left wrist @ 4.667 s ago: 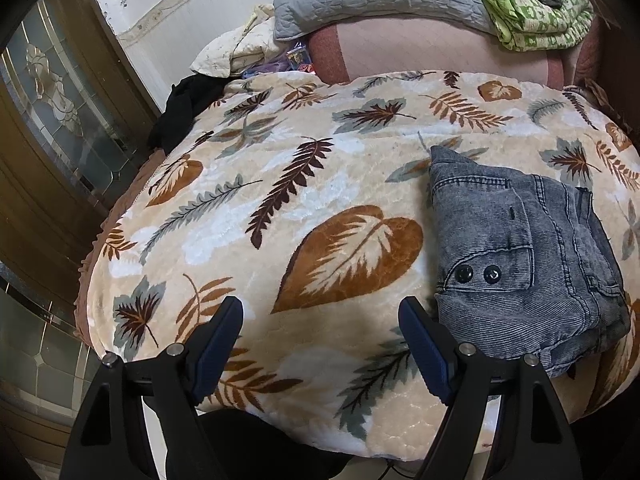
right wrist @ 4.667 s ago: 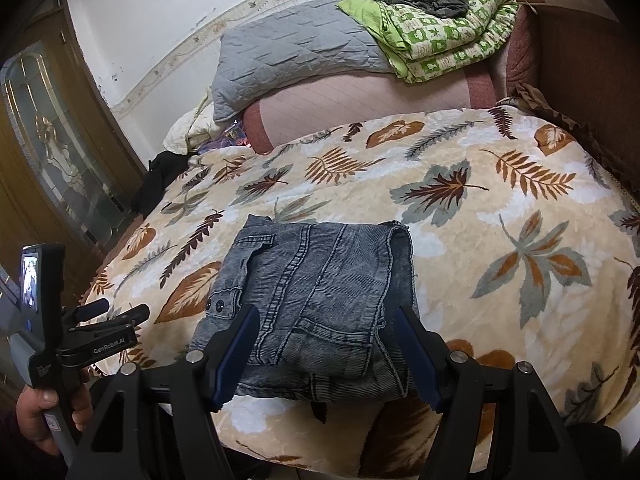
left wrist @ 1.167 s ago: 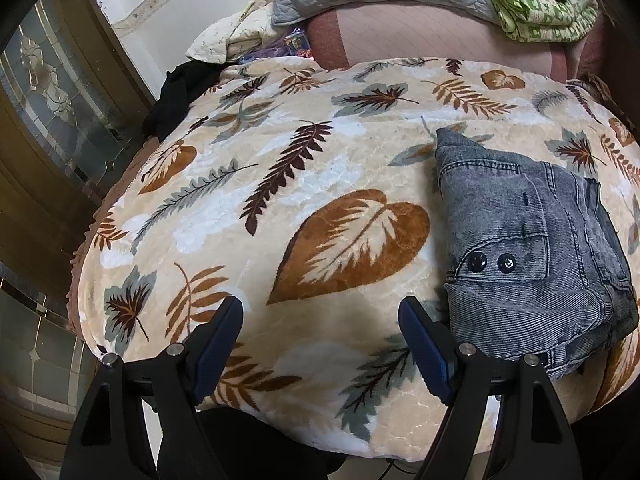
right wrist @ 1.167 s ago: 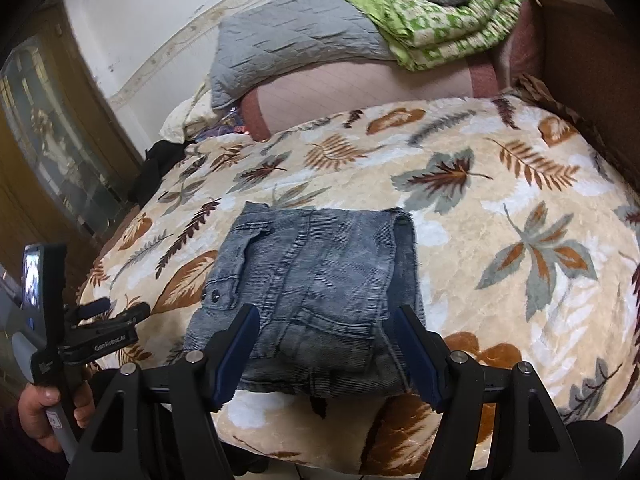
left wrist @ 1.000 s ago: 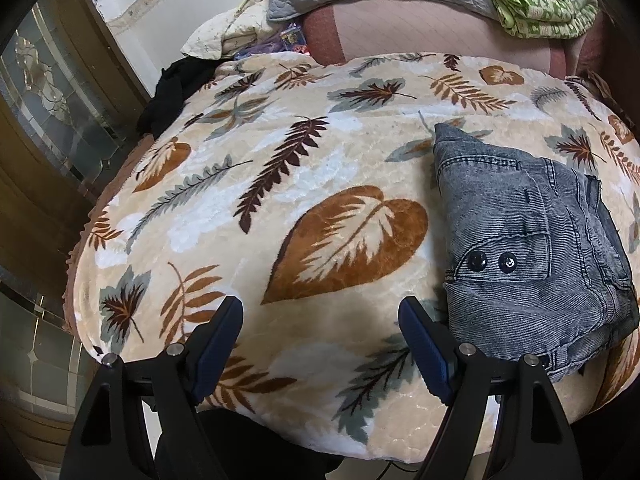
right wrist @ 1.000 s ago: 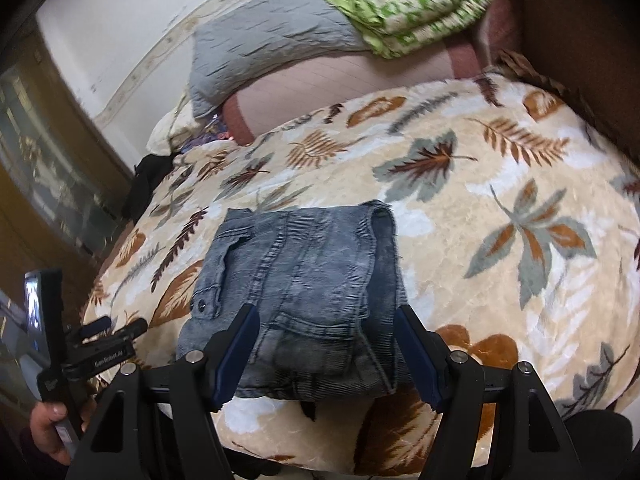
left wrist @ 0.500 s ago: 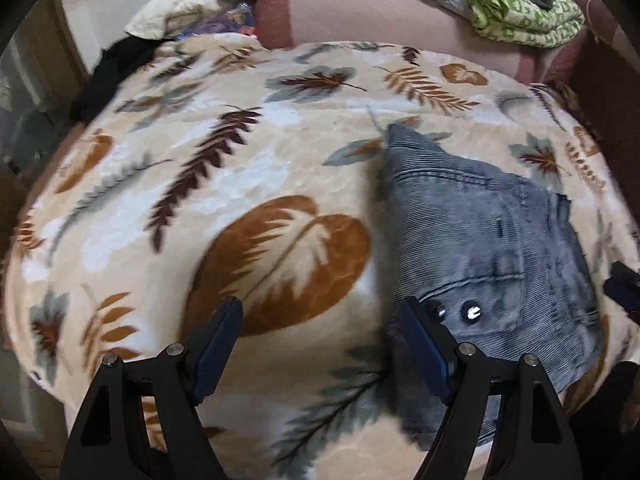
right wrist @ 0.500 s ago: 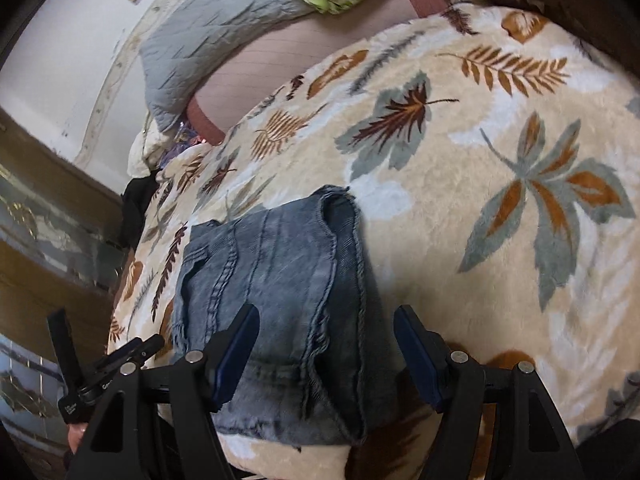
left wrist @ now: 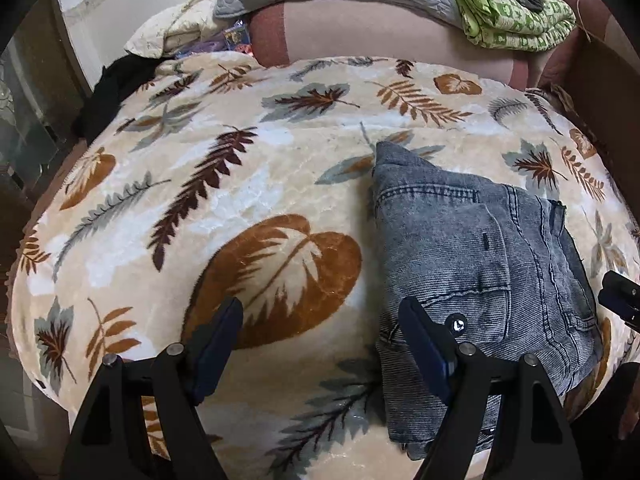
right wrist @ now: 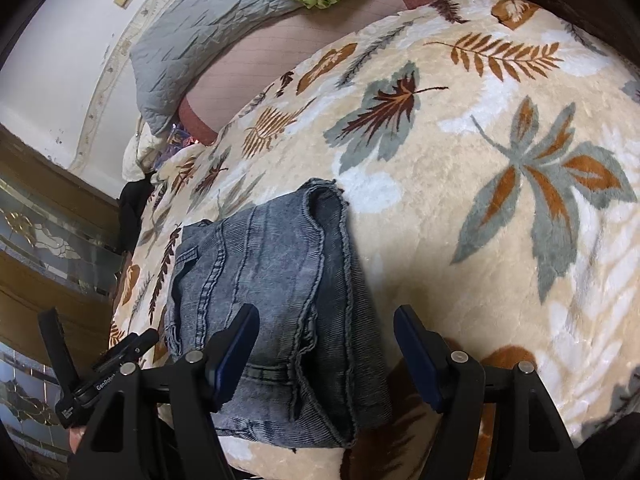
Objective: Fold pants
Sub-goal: 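Move both grippers down onto the folded grey jeans stack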
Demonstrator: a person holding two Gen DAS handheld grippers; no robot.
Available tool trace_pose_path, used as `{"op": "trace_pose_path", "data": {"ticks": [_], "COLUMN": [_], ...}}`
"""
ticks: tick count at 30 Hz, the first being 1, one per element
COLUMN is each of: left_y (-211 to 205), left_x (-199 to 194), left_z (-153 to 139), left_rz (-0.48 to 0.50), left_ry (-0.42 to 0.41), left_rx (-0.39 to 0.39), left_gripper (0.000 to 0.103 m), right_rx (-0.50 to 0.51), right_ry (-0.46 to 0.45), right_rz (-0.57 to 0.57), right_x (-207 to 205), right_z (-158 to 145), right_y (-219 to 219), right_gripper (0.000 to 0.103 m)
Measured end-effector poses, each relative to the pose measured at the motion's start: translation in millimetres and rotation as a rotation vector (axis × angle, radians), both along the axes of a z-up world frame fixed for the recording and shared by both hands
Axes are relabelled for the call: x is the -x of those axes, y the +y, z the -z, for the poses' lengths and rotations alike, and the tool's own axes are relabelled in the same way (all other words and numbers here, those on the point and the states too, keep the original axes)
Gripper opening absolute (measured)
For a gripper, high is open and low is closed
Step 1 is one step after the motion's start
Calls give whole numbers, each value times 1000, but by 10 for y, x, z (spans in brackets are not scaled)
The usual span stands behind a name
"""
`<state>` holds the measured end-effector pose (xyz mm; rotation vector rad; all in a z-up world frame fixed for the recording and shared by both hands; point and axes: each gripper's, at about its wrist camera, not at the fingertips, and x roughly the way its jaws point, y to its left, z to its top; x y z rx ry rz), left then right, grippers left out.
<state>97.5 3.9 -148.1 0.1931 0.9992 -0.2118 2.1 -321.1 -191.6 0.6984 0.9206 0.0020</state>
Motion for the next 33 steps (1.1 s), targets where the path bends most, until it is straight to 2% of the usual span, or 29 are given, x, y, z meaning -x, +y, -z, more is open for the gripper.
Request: {"op": "trace_pose_path", "data": {"ticks": [4,11,24,28,33], "left_y": [15,21,-12,2,82], "left_x": [50,82,-72,-138,-245], "left_z": [-72,-114,54,141,225], "left_rz": [-5,-4,-7,7,41], "left_ry": [-39,-57,-23,-3,28], "left_rx": [-24,-28,-35,-3,82], "left_gripper": [81,81,81,81,81], "right_rx": [15,37,15,8,-11], "right_ry": [-14,-29,7,23,44], "right_rz": [-18,-35,-47,-53,-48], "right_x": [13,17,-147,-221,-302], "right_z": [-89,-178,30,115,238], "right_y": [84,165,134,110,58], "right_gripper": [73,73,75,75,75]}}
